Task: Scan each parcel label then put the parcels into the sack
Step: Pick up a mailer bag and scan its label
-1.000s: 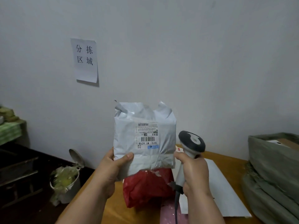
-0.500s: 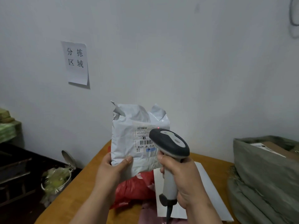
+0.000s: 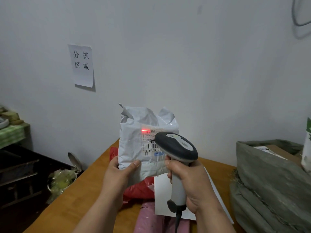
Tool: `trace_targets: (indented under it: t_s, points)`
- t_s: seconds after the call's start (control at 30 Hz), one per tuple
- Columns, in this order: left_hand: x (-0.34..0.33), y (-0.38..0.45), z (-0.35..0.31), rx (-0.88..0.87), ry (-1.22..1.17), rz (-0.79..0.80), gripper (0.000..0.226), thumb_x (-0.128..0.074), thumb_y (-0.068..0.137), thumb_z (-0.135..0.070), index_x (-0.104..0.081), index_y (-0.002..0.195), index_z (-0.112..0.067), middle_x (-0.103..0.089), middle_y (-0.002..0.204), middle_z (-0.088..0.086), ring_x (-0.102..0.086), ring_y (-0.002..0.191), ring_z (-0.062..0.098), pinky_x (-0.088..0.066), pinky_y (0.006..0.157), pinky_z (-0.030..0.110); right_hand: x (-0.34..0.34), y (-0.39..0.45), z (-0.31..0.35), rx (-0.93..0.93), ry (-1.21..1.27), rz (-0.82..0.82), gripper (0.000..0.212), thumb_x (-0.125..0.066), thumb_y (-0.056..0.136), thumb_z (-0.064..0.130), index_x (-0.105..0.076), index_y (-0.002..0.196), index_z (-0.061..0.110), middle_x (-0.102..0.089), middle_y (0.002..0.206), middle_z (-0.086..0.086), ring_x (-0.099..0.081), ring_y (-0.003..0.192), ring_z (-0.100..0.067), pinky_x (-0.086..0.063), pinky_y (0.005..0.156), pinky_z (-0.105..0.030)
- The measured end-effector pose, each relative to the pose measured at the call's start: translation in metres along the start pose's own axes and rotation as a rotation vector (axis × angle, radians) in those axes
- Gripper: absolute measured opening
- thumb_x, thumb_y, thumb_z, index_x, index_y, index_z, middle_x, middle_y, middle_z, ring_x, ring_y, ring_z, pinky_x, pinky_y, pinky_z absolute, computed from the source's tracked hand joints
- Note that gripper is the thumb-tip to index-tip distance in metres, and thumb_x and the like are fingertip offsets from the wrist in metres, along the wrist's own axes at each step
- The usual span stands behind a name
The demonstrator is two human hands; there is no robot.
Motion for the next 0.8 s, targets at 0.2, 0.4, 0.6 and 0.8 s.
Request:
trace_targets:
  t_s: [0.2, 0.4, 0.6, 0.8]
  points:
    - [-0.006, -0.019, -0.001, -0.006, 0.003, 0.002, 0.038, -0.083, 0.075, -0.013, -0.067, 0.108, -0.019, -0.078, 0.093, 0.0, -0.075, 0.077, 0.02, -0.06, 0.058, 0.033, 0.008, -0.011, -0.001, -0.002, 0.032, 0.025, 0.006, -0.079, 0.076, 0.011, -0.079, 0.075, 0.017, -0.066, 0.064, -0.004, -0.059, 0.055, -0.01, -0.049, 0.053, -0.025]
    - [-0.01, -0.028, 0.003, 0.01, 0.028, 0.024, 0.04, -0.084, 0.073, -0.018, -0.067, 0.109, -0.022, -0.077, 0.097, 0.002, -0.075, 0.087, 0.027, -0.062, 0.07, 0.041, 0.016, -0.026, 0.004, 0.007, -0.07, 0.017, 0.004, -0.077, 0.075, 0.019, -0.075, 0.077, 0.022, -0.064, 0.06, 0.001, -0.06, 0.058, -0.004, -0.049, 0.06, -0.027]
    - [-0.031, -0.028, 0.009, 0.079, 0.024, 0.123, 0.051, -0.084, 0.06, -0.025, -0.067, 0.108, -0.02, -0.077, 0.1, 0.007, -0.073, 0.092, 0.035, -0.059, 0.079, 0.049, 0.048, -0.037, -0.005, -0.026, -0.07, -0.208, 0.006, -0.078, 0.08, 0.017, -0.073, 0.076, 0.02, -0.069, 0.061, 0.009, -0.063, 0.059, 0.003, -0.047, 0.052, -0.013]
    - [-0.067, -0.042, 0.025, 0.103, 0.015, 0.264, 0.046, -0.081, 0.066, -0.021, -0.069, 0.109, -0.014, -0.076, 0.104, 0.011, -0.072, 0.098, 0.038, -0.053, 0.093, 0.059, 0.093, -0.064, -0.017, -0.058, 0.001, -0.45, 0.012, -0.081, 0.075, 0.014, -0.071, 0.081, 0.017, -0.066, 0.055, 0.014, -0.061, 0.052, 0.006, -0.041, 0.043, -0.006]
Point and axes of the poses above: each hand's wrist, its own y-axis towards the middle knuckle, its own x-axis out of the back of the hand, z = x × y, the point moved 7 cm from there along y, towards the middle knuckle
